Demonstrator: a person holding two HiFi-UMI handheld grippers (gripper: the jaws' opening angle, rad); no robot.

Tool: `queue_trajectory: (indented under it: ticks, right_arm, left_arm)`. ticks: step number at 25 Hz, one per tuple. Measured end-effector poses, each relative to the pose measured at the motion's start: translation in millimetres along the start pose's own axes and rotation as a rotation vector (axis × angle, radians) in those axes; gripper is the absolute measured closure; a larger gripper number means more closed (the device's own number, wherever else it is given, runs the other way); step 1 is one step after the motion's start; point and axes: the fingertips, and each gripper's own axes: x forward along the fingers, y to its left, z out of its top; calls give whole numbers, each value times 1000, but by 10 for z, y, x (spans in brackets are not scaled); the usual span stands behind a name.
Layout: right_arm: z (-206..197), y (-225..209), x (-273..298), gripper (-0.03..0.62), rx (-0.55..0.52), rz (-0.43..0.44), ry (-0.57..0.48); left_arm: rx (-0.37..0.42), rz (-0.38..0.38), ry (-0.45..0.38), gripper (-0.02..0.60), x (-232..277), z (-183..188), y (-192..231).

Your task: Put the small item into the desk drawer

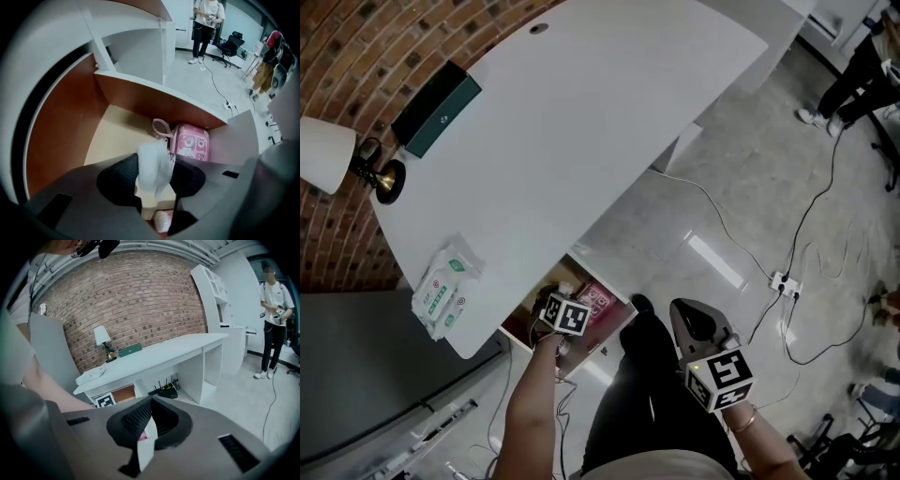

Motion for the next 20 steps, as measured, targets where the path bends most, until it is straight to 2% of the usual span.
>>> queue_trajectory:
  ticks: [6, 12, 15, 20]
  right_arm:
    - [-76, -125, 82, 586, 12, -6, 23]
    - [-149, -187, 152, 586, 29, -11, 44]
    - [-163, -228, 176, 586, 31, -16, 49]
    - [-152, -310, 207, 586, 39, -26, 47]
  left_arm:
    - [174, 7, 46, 396, 248, 91, -49]
    - [309, 2, 82, 396, 446, 181, -83]
    - [332, -1, 101, 396, 529, 193, -98]
    - [316, -15, 112, 393, 581, 206, -105]
